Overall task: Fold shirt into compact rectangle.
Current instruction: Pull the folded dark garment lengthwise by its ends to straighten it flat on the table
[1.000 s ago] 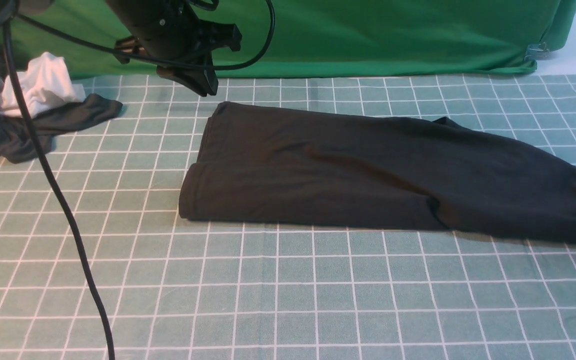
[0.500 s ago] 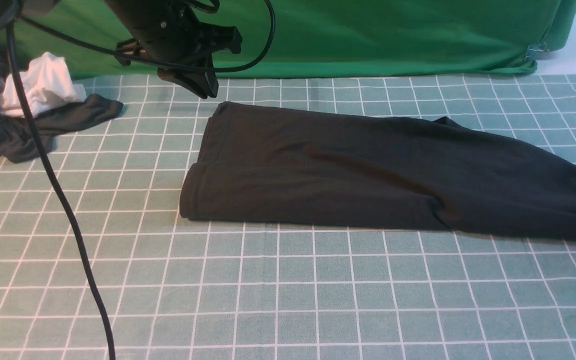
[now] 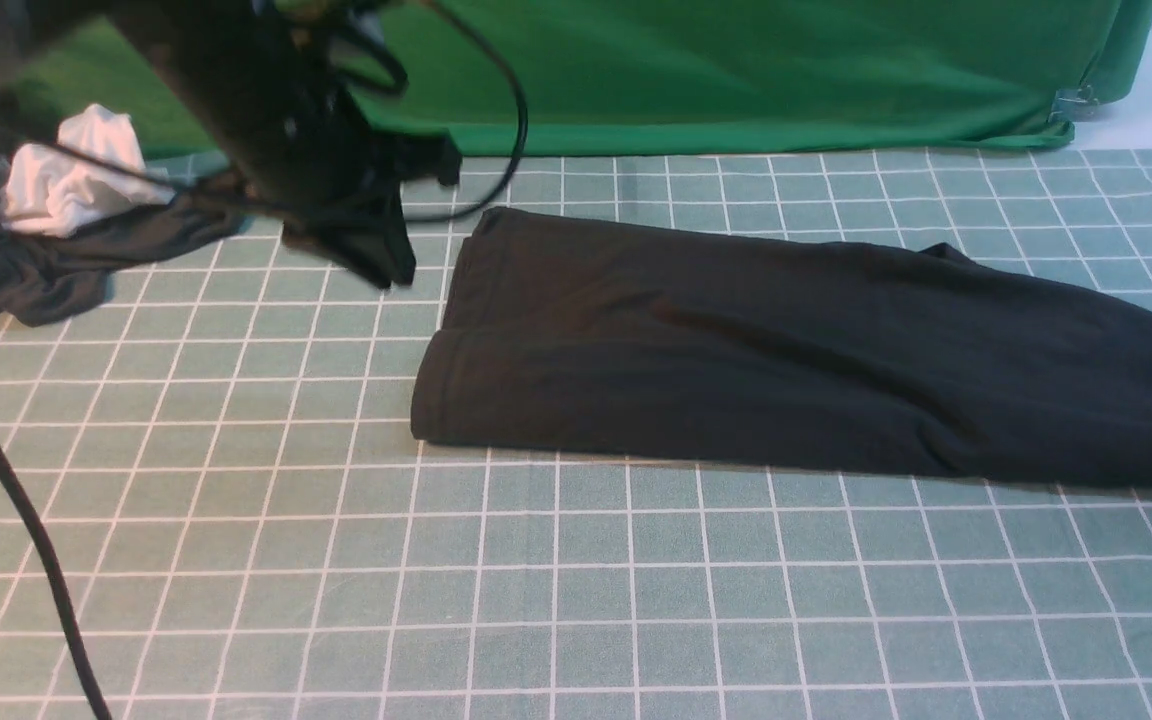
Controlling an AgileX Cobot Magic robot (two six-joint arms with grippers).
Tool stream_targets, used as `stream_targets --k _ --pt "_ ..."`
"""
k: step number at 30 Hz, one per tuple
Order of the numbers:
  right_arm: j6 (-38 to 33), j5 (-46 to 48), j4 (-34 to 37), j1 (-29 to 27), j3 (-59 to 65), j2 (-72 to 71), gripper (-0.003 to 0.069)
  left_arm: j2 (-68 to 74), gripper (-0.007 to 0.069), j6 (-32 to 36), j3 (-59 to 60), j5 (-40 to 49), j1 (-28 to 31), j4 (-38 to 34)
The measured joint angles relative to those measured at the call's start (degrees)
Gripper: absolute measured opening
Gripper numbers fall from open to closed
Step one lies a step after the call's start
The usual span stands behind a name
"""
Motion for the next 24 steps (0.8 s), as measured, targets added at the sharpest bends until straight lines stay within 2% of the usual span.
stream_targets --k 1,2,3,4,5,9,11,12,14,16,19,21,22,23,24 --pt "0.0 -0.02 0.0 0.0 0.0 0.0 0.004 0.12 0.0082 -0.05 0.66 -0.4 0.0 0.0" --pt "0.0 0.0 0.0 0.0 0.0 0.0 0.004 1.35 0.0128 -0.05 2.4 -2.69 0.0 -0.46" --pt "0.0 0.0 0.0 0.0 0.0 0.0 0.004 1.51 0.0142 -0.05 2.69 -3.03 0.0 -0.67" --pt "0.0 0.0 0.0 0.0 0.0 0.0 0.004 2.88 0.0197 -0.05 3.38 -3.81 0.0 -1.92" --pt "0.0 0.0 0.0 0.07 0.0 0.0 0.004 3.23 0.0213 -0.05 3.49 -4.0 0.0 -2.24" --pt "0.0 0.0 -0.14 0.36 0.0 0.0 0.004 7.17 0.0418 -0.05 3.67 -4.97 0.0 -3.76" --pt "0.0 0.0 -0.14 0.36 0.0 0.0 0.004 8.04 0.0454 -0.05 3.67 -5.05 0.0 -3.92" --pt "0.0 0.0 -0.14 0.36 0.0 0.0 0.004 9.5 0.0502 0.1 3.67 -5.23 0.0 -4.53" --pt "0.14 0.0 -0.19 0.39 0.0 0.0 0.004 11.09 0.0532 1.85 3.67 -6.65 0.0 -6.05" --pt "0.29 0.0 -0.19 0.39 0.0 0.0 0.004 12.23 0.0525 3.2 3.67 -8.51 0.0 -7.78" --pt "-0.18 -0.09 -0.19 0.39 0.0 0.0 0.004 13.49 0.0454 3.91 3.67 -9.15 0.0 -9.0" --pt "-0.41 -0.28 -0.19 0.39 0.0 0.0 0.004 14.17 0.0348 4.52 3.67 -8.85 0.0 -9.35" --pt "-0.46 -0.28 -0.19 0.39 0.0 0.0 0.004 14.24 0.0323 4.78 3.67 -8.55 0.0 -9.34" --pt "-0.58 -0.28 -0.19 0.39 0.0 0.0 0.004 14.36 0.0209 5.29 3.67 -7.73 0.0 -9.29" --pt "-0.65 0.11 -0.19 0.39 0.0 0.0 0.0039 14.36 0.0138 5.7 3.67 -6.92 0.0 -9.21"
